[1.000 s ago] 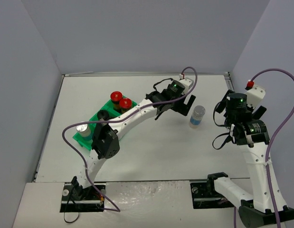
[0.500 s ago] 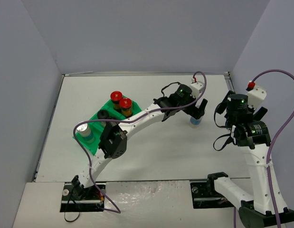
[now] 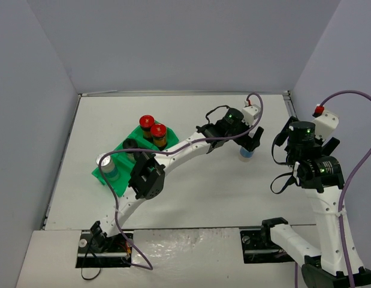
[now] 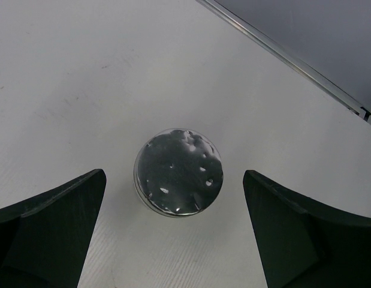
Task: Organize the condiment bottles
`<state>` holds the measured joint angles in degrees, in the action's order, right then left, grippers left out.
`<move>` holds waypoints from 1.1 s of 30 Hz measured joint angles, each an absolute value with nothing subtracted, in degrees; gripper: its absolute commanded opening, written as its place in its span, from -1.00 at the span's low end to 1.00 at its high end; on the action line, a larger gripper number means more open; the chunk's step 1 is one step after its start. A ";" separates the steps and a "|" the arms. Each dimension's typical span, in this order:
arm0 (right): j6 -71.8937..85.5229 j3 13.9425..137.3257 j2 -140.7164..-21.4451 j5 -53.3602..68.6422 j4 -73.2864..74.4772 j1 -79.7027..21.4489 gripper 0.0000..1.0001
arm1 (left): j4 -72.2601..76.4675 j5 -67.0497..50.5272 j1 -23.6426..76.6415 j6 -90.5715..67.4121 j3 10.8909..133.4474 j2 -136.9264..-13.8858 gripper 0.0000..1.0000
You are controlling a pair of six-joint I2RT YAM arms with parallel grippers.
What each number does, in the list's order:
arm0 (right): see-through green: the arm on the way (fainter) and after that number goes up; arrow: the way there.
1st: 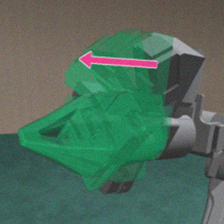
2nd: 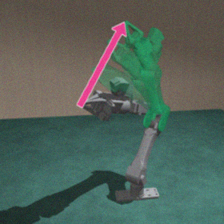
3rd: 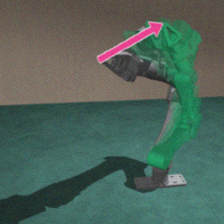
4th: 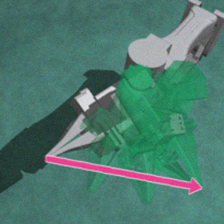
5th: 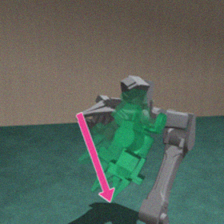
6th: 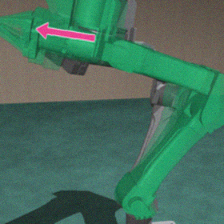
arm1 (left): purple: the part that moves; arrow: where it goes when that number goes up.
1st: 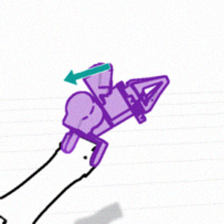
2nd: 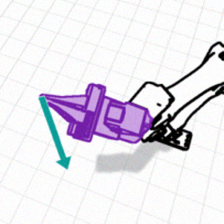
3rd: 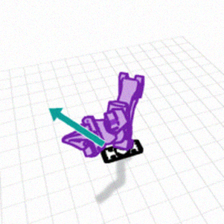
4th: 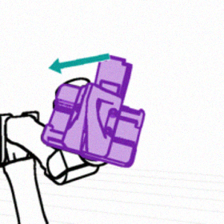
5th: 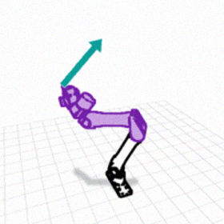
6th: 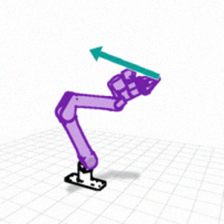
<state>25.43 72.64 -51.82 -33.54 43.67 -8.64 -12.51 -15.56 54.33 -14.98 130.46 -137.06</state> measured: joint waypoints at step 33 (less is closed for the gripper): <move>24.97 72.62 -51.20 -33.62 44.03 -8.64 1.00 | -13.55 -17.66 54.81 -15.43 137.12 -143.61 0.59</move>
<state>24.97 72.62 -51.20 -33.62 44.03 -8.64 -13.55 -17.66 54.81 -15.43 137.12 -143.61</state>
